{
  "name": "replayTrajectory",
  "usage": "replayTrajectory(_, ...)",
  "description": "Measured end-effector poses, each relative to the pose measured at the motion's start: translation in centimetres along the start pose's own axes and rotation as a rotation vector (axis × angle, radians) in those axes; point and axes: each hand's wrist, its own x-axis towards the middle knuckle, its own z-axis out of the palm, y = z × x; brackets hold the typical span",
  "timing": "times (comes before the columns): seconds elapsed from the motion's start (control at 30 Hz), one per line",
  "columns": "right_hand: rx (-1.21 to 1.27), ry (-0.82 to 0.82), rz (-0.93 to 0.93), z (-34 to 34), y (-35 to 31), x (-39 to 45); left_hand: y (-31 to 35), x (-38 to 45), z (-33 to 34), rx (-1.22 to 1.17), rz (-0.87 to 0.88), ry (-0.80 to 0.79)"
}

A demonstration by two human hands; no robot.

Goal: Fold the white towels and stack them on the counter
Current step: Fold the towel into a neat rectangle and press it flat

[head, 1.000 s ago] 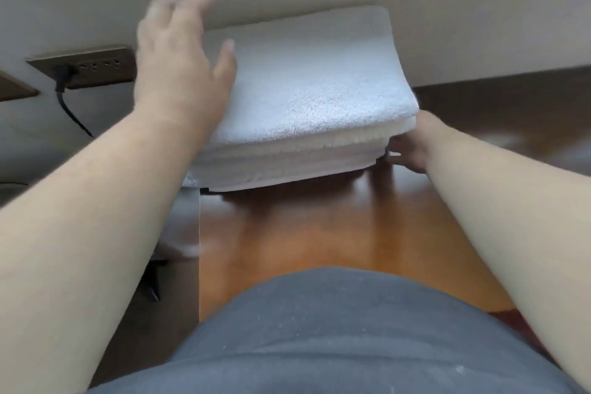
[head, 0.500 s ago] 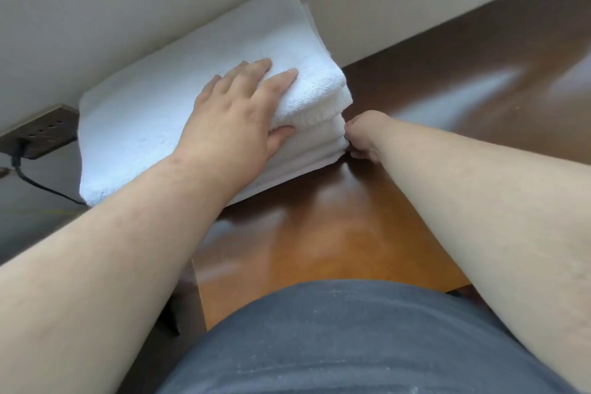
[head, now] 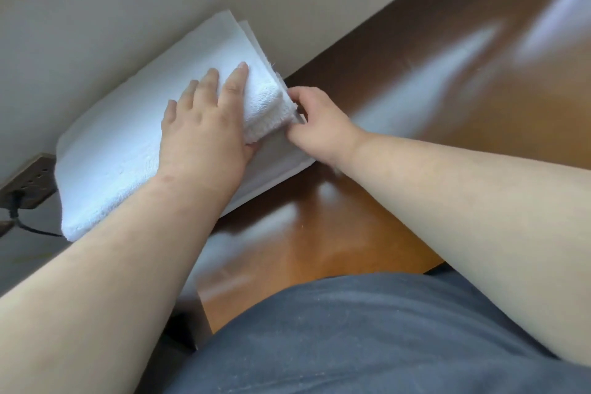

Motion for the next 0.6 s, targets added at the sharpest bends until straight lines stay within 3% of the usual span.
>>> replayTrajectory(0.13,-0.059,0.128,-0.103,0.7,-1.2,-1.0,-0.7,0.5,-0.3,-0.049,-0.009,0.015)
replayTrajectory(0.6,-0.207,0.107,-0.191,0.0,0.4,-2.3,-1.2,1.1,-0.8,-0.123,-0.036,0.065)
